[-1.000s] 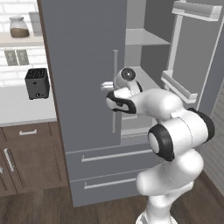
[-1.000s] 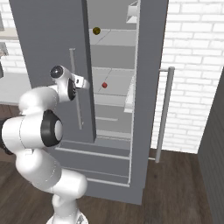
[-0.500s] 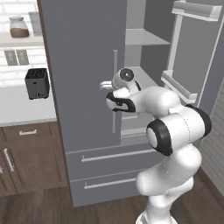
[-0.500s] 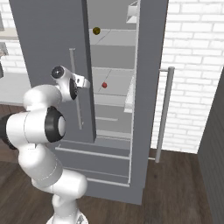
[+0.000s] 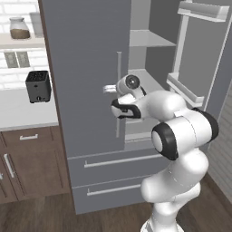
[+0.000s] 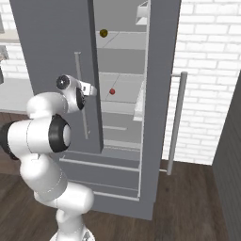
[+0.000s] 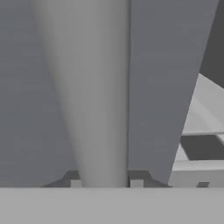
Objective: Take the strawberry from the fridge and place it on top of the pancake, located on the dining counter.
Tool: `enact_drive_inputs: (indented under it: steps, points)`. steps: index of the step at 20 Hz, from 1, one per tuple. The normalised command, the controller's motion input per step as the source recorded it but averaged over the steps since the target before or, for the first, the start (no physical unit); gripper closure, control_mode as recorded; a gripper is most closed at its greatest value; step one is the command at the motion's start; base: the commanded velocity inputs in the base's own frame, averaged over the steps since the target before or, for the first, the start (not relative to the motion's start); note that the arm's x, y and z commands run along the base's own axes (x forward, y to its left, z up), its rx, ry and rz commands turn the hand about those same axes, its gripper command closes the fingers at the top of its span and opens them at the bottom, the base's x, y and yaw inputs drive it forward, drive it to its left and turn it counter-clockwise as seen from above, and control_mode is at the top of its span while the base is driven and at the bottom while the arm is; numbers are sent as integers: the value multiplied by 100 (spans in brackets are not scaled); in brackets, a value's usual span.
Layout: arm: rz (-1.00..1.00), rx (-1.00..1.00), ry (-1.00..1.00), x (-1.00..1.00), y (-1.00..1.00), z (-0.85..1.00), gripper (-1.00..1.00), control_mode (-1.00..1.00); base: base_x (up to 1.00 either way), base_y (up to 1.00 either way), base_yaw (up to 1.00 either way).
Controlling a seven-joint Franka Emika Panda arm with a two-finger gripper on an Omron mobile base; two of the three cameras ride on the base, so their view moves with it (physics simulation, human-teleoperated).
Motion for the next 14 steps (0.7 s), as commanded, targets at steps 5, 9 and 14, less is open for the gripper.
enact_drive_inputs:
  steps: [5, 9, 14]
  points:
    - [11, 0, 0, -13, 61, 0, 100, -100, 0, 0, 0]
    - [16, 0, 0, -90, 56, 0, 100, -100, 0, 0, 0]
    - [10, 0, 0, -100, 69, 0, 100, -100, 0, 0, 0]
